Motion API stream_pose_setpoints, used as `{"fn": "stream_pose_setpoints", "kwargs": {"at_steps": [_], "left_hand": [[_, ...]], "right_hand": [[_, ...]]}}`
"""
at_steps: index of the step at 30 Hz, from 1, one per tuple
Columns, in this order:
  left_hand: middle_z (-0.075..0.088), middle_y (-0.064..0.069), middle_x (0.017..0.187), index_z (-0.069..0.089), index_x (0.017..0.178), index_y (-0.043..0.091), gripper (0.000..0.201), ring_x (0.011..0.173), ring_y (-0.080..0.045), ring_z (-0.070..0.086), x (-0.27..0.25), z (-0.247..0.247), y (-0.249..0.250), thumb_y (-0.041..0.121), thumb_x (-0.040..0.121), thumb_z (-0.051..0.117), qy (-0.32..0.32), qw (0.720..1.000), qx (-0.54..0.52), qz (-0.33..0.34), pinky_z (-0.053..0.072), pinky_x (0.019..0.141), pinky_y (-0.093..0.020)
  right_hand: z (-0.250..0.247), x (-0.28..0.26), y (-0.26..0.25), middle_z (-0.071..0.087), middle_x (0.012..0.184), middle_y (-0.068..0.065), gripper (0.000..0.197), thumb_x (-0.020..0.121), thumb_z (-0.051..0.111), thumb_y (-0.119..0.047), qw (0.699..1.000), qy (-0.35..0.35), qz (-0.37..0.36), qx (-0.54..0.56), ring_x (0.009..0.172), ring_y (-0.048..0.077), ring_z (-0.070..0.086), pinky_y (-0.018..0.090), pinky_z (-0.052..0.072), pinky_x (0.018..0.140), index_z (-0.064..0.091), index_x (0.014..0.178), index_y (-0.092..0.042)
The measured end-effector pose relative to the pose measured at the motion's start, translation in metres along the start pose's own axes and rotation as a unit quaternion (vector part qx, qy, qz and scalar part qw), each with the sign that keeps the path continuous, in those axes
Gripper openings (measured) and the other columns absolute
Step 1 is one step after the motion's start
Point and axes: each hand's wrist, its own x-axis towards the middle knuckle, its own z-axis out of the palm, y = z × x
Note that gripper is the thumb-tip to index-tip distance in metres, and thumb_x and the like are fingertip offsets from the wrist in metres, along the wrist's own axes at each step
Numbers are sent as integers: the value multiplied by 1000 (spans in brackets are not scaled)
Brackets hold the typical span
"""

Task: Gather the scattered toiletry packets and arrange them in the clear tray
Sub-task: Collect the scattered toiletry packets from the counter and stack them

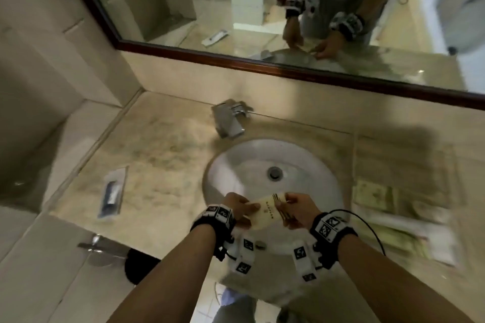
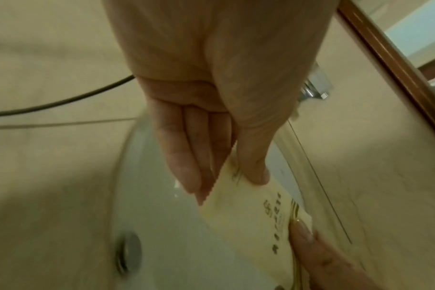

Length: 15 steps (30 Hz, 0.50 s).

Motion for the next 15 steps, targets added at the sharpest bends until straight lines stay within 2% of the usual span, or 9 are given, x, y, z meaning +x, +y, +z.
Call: {"fn": "stream_pose_setpoints", "kwargs": {"at_steps": [2, 5, 9, 12, 15], "left_hand": [[66, -9, 74, 64, 113, -3, 35, 53, -17, 66, -5, 43, 23, 22, 88, 69, -28, 999, 10, 15, 56, 46, -25], [65, -9, 73, 64, 113, 0, 31, 51, -16, 64, -11, 105, 54, 20, 90, 67, -58, 997, 30, 32, 55, 43, -24], [69, -10, 78, 65, 108, -2, 31, 51, -16, 67, -10, 178, 81, 21, 88, 69, -94, 994, 39, 28, 55, 44, -24], [71, -14, 90, 66, 105, -2, 29, 68, -23, 70, -5, 226, 100, 18, 85, 72, -104, 994, 30, 24, 57, 50, -27], [71, -16, 88, 66, 100, 0, 26, 68, -27, 70, 4, 261, 114, 9, 79, 77, -78, 997, 7, 9, 59, 53, -31]], "right_hand": [[-43, -16, 20, 65, 58, 5, 9, 89, 68, -20, 999, 32, 1, 30, 40, 19, 58, 25, 48, 41, 67, 81, -15], [-99, -35, 49, 63, 61, 8, 12, 87, 70, -18, 993, 76, 16, 84, 40, 20, 57, 26, 48, 44, 65, 76, -16], [-164, -60, 81, 58, 70, 10, 11, 87, 68, -7, 982, 113, 33, 150, 45, 16, 58, 24, 50, 42, 60, 95, -8], [-209, -76, 101, 62, 73, 11, 9, 86, 65, 4, 973, 126, 35, 192, 58, 21, 63, 28, 58, 52, 61, 83, -4], [-243, -79, 115, 66, 79, 15, 12, 84, 65, 8, 962, 154, 52, 220, 66, 26, 67, 33, 62, 63, 64, 77, -2]]}}
